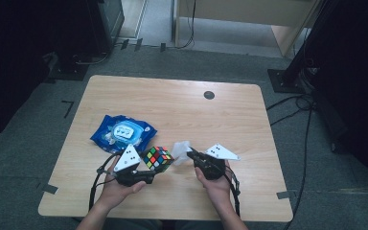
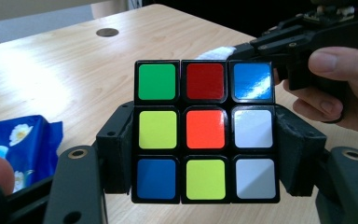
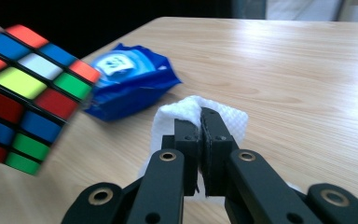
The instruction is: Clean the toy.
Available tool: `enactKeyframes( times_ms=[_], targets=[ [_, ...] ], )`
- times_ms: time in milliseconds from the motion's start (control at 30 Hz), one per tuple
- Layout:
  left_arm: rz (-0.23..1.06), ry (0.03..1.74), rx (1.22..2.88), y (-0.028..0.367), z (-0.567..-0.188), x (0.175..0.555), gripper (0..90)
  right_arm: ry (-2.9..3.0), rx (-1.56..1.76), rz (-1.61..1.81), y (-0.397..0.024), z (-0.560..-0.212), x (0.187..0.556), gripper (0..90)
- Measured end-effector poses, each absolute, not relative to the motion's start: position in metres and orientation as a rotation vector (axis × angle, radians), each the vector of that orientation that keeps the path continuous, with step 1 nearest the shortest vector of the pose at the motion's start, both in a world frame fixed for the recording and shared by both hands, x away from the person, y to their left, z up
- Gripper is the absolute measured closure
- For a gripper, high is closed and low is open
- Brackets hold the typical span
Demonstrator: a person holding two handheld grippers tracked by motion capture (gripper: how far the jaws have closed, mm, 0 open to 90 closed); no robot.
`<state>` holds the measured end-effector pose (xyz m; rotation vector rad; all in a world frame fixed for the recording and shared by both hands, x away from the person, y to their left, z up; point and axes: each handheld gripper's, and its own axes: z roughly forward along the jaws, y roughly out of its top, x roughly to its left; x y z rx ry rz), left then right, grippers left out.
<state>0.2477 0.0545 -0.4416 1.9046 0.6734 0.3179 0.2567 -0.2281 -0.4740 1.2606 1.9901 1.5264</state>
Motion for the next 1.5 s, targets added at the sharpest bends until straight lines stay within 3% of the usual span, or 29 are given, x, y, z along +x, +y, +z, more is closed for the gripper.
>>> enactKeyframes(
  times_ms=[233,567,767,1000,1300,1500],
  targets=[
    [0.324,0.680,1.897,0.058,-0.440,0.249,34.3,1.991,1.258,1.431,-0.233,-0.481,0.258,86.6],
    [0.324,0.684,1.900,0.060,-0.441,0.250,34.4,1.966,1.267,1.343,-0.246,-0.483,0.260,74.1],
    [0.322,0.686,1.902,0.060,-0.442,0.251,34.4,2.141,1.287,1.263,-0.249,-0.496,0.267,60.2],
    [0.311,0.681,1.898,0.057,-0.442,0.255,34.3,2.133,1.227,1.322,-0.253,-0.486,0.262,40.0],
    [0.277,0.682,1.869,0.047,-0.439,0.264,34.3,2.088,1.138,1.535,-0.246,-0.472,0.244,34.3],
    [0.303,0.667,1.870,0.041,-0.438,0.264,34.3,2.074,1.140,1.638,-0.234,-0.463,0.235,35.0]
  ],
)
